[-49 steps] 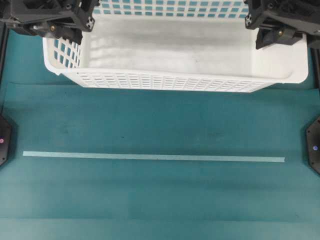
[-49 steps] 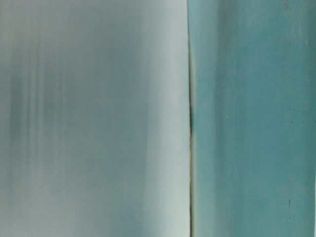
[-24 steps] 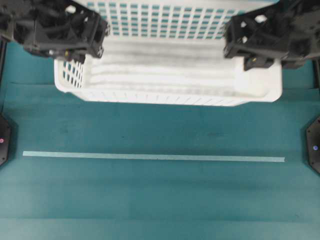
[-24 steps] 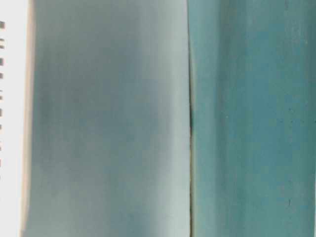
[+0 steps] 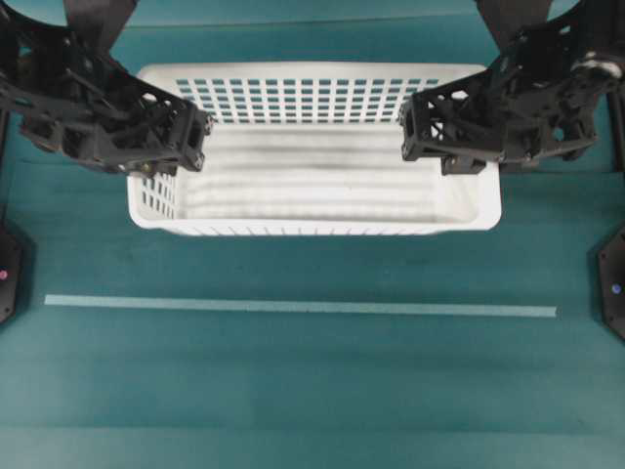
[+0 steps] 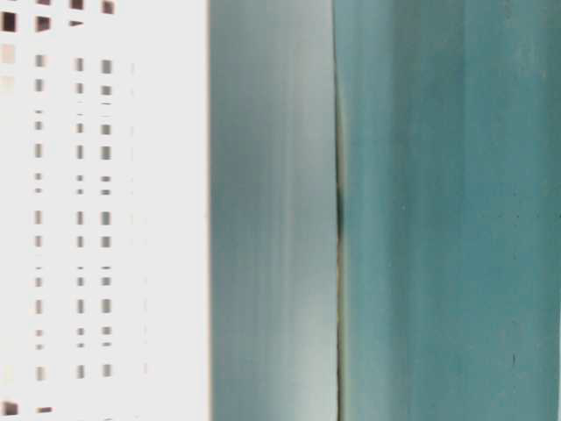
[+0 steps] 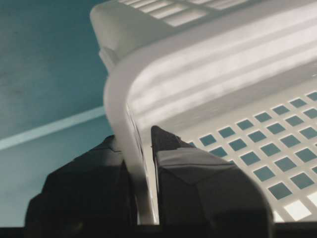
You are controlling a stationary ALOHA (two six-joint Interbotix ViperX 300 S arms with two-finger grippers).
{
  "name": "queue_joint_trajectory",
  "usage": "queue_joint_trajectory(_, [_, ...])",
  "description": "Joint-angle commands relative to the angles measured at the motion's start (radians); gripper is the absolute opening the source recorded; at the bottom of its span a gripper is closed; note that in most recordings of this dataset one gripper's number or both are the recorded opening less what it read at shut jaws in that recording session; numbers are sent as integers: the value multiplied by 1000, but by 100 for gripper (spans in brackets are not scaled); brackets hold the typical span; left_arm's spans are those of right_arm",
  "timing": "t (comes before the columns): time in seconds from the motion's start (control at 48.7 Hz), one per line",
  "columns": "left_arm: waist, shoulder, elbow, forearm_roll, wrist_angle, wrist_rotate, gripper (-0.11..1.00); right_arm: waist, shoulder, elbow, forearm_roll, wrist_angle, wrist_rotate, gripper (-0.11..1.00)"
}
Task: Lift the white basket with both hands.
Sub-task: 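Lower the basket forward back onto the table with both grippers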
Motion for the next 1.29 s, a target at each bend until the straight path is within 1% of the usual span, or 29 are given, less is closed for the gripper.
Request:
queue_joint_trajectory(0.0, [-14, -2, 20, 2, -81, 11, 3, 15, 15, 20, 12, -55, -63, 20])
queue_joint_trajectory(0.226, [-12, 2, 126, 2, -169, 9, 3, 25, 17, 117, 18, -164, -63, 20])
queue_joint_trajectory(0.349, [-12, 3, 167, 3, -206, 5, 3, 34, 25, 184, 34, -224, -63, 20])
queue_joint_trajectory(0.616, [-12, 32, 259, 2, -276, 3, 3, 55, 38, 301, 35, -348, -58, 20])
queue_joint_trajectory(0.739, [-12, 57, 291, 2, -342, 3, 3, 60, 49, 330, 37, -388, -58, 20])
queue_joint_trajectory(0.882, [-15, 91, 311, 2, -390, 3, 3, 64, 71, 344, 38, -410, -58, 20])
queue_joint_trajectory(1.087, [-20, 129, 324, 2, -422, 5, 3, 80, 110, 353, 37, -439, -61, 20])
queue_joint_trajectory(1.272, [-63, 175, 341, 2, -436, -15, 3, 94, 155, 353, 44, -462, -63, 20])
